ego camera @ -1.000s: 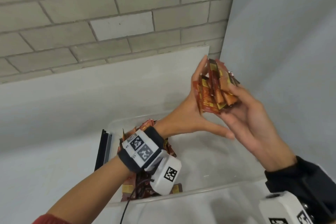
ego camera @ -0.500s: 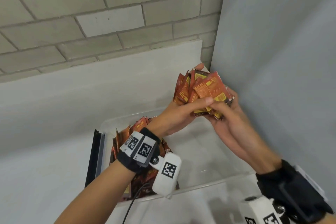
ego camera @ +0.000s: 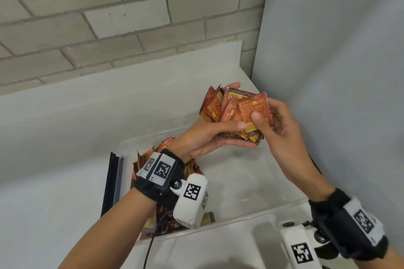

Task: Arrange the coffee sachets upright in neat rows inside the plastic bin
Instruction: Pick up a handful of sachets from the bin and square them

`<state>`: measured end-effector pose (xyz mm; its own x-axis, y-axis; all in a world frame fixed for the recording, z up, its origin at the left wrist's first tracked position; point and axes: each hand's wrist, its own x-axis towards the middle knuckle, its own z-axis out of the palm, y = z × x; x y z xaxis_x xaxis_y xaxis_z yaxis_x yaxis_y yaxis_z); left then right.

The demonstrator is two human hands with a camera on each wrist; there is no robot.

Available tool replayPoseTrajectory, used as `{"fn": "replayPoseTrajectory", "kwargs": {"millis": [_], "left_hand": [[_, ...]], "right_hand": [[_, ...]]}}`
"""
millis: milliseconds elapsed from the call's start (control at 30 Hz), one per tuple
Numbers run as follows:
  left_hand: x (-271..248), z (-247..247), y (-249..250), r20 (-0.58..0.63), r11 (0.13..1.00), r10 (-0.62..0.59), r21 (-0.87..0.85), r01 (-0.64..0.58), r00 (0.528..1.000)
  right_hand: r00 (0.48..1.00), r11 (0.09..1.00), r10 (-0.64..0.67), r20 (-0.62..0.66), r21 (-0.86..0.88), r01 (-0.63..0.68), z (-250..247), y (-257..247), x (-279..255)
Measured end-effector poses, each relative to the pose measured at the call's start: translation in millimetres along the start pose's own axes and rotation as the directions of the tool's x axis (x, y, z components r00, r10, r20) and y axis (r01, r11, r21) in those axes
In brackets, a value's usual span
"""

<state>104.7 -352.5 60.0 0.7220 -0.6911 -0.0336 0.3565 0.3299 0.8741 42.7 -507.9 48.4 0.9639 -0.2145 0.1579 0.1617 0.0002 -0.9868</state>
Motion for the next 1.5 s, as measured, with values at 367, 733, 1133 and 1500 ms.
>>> {"fn": "replayPoseTrajectory", "kwargs": {"millis": [367, 733, 1133, 1500], "left_hand": [[-0.5, -6.7, 3.8, -0.183, 0.991, -0.076, 0.095, 0.095, 0.98], [1.4, -19.0, 6.8, -0.226, 0.994, -0.07, 0.071, 0.088, 0.972], [3.8, -12.4, 2.9, -0.253, 0.975, 0.038, 0.22, 0.019, 0.967], [2.9, -25.9, 9.9, -0.314, 0.965, 0.161, 0.248, -0.083, 0.936]], "right_hand": [[1.0, 0.999, 0.011, -0.002, -0.051, -0.011, -3.5, 14.3, -4.5], [0.995, 1.0, -0.007, -0.101, 0.009, 0.008, -7.2, 14.6, -0.3], [0.996, 0.971, 0.069, 0.052, -0.233, -0.055, -4.9, 18.2, -2.3], [0.997, 0.997, 0.075, 0.001, -0.033, -0.075, -8.3, 12.5, -0.4]]}}
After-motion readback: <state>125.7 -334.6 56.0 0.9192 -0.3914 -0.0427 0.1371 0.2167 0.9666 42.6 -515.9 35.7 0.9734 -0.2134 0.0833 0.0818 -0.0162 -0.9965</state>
